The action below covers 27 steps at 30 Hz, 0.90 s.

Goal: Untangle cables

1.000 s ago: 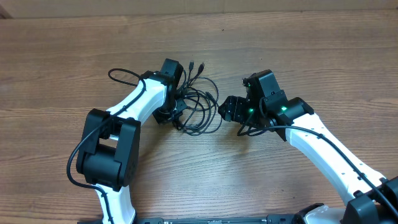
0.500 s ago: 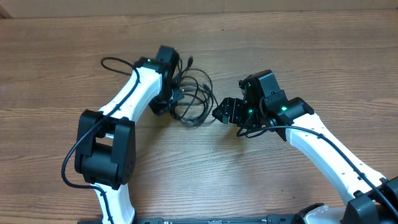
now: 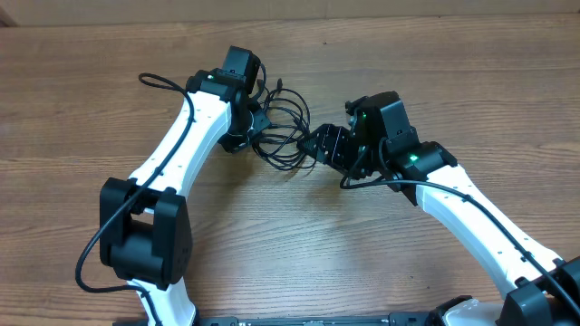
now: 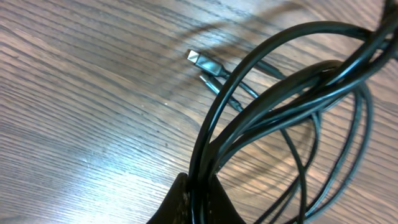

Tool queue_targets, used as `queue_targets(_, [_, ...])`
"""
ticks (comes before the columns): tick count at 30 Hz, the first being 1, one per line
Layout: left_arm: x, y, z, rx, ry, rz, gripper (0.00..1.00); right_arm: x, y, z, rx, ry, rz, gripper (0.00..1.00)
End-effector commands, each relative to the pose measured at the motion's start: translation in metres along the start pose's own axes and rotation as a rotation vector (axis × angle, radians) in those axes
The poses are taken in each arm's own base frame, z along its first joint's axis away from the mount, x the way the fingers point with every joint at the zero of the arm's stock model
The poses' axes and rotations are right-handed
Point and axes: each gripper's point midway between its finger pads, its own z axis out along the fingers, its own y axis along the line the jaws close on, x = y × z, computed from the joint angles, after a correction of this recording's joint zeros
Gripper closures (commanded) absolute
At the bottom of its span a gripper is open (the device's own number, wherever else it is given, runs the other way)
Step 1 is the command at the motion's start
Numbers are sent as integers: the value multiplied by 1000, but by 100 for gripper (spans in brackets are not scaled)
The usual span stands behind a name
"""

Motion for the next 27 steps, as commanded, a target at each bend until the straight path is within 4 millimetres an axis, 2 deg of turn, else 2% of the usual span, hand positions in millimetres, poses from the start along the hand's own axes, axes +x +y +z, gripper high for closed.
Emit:
queue_targets(1, [2,-24,-33,120,-16,35,96,-24,-1,5,33,-108,43,25])
queue_targets(6, [5,-37,-46,181,-26,54,96,-36,-1,23,5,-127,28,27])
queue_targets(8, [5,-40,-50,195,-35,59,96,-35,-5,27,19,-121,30,29])
queue_targets(10, [3,-47,-55,231,-49,65,96,-25,-12,32,48,-87,41,31])
queue_targets(12, [0,-65,-66,333,-52,77,96,-9,-20,40,91,-34,48,32])
queue_targets(13, [-3,-75,-74,394,-54,85,96,3,-26,46,122,2,50,31])
queue_targets(17, [-12,-108,-114,609,-93,123,96,30,-39,60,200,75,17,31])
queue_targets(18, [-20,-116,-137,685,-130,112,96,41,-48,65,242,101,17,31])
queue_targets(21, [-31,-120,-172,756,-196,118,96,51,-62,69,299,135,31,34])
queue_targets(24, [-39,-119,-214,811,-274,135,96,50,-74,65,349,128,42,38])
queue_targets(27, [-40,-116,-237,831,-338,192,96,47,-72,61,337,131,19,38])
